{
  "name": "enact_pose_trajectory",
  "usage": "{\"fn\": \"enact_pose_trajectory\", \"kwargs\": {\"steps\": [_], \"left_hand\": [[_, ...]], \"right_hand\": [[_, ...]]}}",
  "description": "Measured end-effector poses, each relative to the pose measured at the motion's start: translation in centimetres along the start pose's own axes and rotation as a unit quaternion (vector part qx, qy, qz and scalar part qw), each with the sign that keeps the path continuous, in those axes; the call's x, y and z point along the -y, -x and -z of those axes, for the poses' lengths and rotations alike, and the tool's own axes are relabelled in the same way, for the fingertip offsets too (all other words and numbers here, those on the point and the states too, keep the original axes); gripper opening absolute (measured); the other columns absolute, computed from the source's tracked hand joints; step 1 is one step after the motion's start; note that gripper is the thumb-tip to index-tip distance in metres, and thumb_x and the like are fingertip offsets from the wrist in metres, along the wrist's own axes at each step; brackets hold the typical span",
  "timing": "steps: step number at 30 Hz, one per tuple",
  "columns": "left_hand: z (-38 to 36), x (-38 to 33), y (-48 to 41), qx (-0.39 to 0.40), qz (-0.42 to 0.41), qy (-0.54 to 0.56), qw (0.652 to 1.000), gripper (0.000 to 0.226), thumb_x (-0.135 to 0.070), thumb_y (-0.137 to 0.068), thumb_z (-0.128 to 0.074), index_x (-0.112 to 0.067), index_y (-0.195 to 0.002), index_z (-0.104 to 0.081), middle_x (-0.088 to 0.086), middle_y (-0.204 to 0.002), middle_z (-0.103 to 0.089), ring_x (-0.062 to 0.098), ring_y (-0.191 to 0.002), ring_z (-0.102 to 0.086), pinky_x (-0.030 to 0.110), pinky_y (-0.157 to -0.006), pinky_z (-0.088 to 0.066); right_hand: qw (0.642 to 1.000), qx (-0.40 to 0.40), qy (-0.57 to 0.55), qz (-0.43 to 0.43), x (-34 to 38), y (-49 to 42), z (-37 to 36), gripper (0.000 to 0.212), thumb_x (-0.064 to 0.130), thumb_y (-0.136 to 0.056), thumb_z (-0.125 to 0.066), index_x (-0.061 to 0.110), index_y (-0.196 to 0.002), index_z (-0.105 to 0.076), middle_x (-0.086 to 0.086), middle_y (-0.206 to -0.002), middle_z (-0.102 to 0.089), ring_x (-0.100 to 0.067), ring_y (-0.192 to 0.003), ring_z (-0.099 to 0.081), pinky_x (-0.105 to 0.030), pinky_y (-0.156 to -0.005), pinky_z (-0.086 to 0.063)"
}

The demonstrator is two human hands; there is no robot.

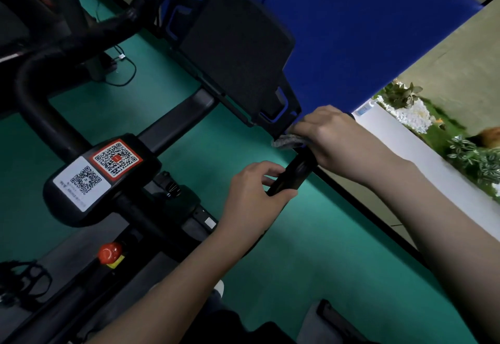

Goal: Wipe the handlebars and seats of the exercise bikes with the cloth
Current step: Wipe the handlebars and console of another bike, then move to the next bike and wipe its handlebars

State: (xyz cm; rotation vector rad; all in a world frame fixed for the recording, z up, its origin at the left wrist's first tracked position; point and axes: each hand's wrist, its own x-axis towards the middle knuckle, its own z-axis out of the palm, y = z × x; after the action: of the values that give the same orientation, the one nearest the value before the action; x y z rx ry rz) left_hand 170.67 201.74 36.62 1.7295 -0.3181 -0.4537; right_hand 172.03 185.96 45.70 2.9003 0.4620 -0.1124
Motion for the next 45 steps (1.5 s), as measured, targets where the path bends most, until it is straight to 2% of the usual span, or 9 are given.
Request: {"fn": "enact_pose_trajectory", "kwargs": {"steps": [11, 17, 19, 23, 27, 31, 34, 37, 45], "left_hand": [[2.9, 0.3, 0.5, 0.043, 0.0, -0.05, 0.998, 0.029, -0.025, -0.072, -0.08, -0.02, -0.099, -0.069, -0.009, -0.094, -0.068, 0.003, -0.085, -0.063, 0.016, -0.073, -0.051], [3.8, 0.7, 1.1, 0.061, -0.008, -0.077, 0.995, 0.027, -0.03, -0.074, -0.078, -0.025, -0.099, -0.069, -0.015, -0.094, -0.068, -0.005, -0.085, -0.06, 0.008, -0.07, -0.047], [3.9, 0.6, 1.1, 0.063, -0.031, -0.099, 0.993, 0.026, -0.03, -0.077, -0.075, -0.024, -0.101, -0.068, -0.013, -0.096, -0.068, -0.003, -0.085, -0.061, 0.009, -0.071, -0.046], [4.0, 0.1, 1.1, 0.079, -0.09, -0.143, 0.982, 0.03, -0.031, -0.083, -0.07, -0.023, -0.111, -0.064, -0.012, -0.104, -0.065, 0.001, -0.089, -0.06, 0.019, -0.078, -0.048], [4.2, -0.2, 0.8, 0.084, -0.156, -0.199, 0.964, 0.033, -0.031, -0.087, -0.065, -0.02, -0.117, -0.061, -0.009, -0.111, -0.06, 0.007, -0.095, -0.057, 0.028, -0.085, -0.049], [3.8, -1.3, 0.6, 0.089, -0.232, -0.265, 0.932, 0.036, -0.029, -0.089, -0.061, -0.014, -0.121, -0.058, -0.002, -0.115, -0.057, 0.018, -0.106, -0.054, 0.039, -0.093, -0.046], [2.7, -2.5, 0.9, 0.094, -0.28, -0.31, 0.904, 0.036, -0.027, -0.089, -0.061, -0.011, -0.122, -0.058, 0.002, -0.115, -0.057, 0.023, -0.107, -0.051, 0.041, -0.092, -0.044], [0.7, -3.4, 1.7, 0.106, -0.313, -0.341, 0.88, 0.038, -0.026, -0.09, -0.06, -0.008, -0.123, -0.057, 0.005, -0.115, -0.058, 0.026, -0.107, -0.051, 0.043, -0.093, -0.043], [-8.3, -3.2, 4.7, 0.152, -0.355, -0.42, 0.822, 0.039, -0.029, -0.092, -0.056, -0.01, -0.125, -0.055, 0.002, -0.116, -0.057, 0.023, -0.108, -0.051, 0.037, -0.092, -0.04]], "right_hand": [[0.983, -0.003, -0.184, -0.023, 3.6, 1.5, -1.2, 0.022, 0.001, -0.086, -0.054, 0.008, -0.102, -0.068, -0.007, -0.092, -0.069, -0.026, -0.088, -0.061, -0.036, -0.083, -0.043], [0.926, -0.109, -0.337, -0.129, 4.9, 3.5, -0.7, 0.024, -0.003, -0.087, -0.058, 0.012, -0.104, -0.068, 0.014, -0.085, -0.065, 0.01, -0.07, -0.058, -0.006, -0.063, -0.039], [0.892, -0.183, -0.375, -0.176, 5.5, 4.6, -0.6, 0.024, 0.0, -0.089, -0.059, 0.019, -0.099, -0.068, 0.02, -0.075, -0.061, 0.005, -0.056, -0.057, -0.006, -0.054, -0.038], [0.765, -0.32, -0.472, -0.298, 7.0, 7.3, -1.6, 0.031, 0.008, -0.091, -0.057, 0.038, -0.092, -0.065, 0.012, -0.061, -0.06, -0.003, -0.043, -0.046, -0.015, -0.043, -0.037], [0.609, -0.43, -0.515, -0.422, 9.6, 10.7, -3.7, 0.025, 0.008, -0.09, -0.056, 0.031, -0.086, -0.066, 0.021, -0.068, -0.064, 0.007, -0.063, -0.053, -0.01, -0.059, -0.041], [0.393, -0.461, -0.598, -0.525, 12.3, 13.8, -6.5, 0.017, 0.005, -0.093, -0.054, 0.015, -0.091, -0.067, 0.01, -0.073, -0.071, -0.003, -0.066, -0.062, -0.013, -0.058, -0.048], [0.309, -0.464, -0.617, -0.555, 13.2, 15.6, -7.6, 0.014, 0.005, -0.093, -0.053, 0.011, -0.091, -0.066, 0.007, -0.071, -0.071, -0.004, -0.064, -0.063, -0.013, -0.055, -0.048], [0.312, -0.468, -0.608, -0.561, 13.2, 17.2, -8.1, 0.017, 0.005, -0.093, -0.053, 0.014, -0.086, -0.065, 0.004, -0.072, -0.067, -0.004, -0.063, -0.06, -0.014, -0.056, -0.047], [0.391, -0.458, -0.565, -0.564, 11.2, 24.0, -10.7, 0.018, 0.005, -0.093, -0.055, 0.018, -0.084, -0.065, 0.002, -0.076, -0.063, -0.009, -0.071, -0.056, -0.022, -0.065, -0.044]]}}
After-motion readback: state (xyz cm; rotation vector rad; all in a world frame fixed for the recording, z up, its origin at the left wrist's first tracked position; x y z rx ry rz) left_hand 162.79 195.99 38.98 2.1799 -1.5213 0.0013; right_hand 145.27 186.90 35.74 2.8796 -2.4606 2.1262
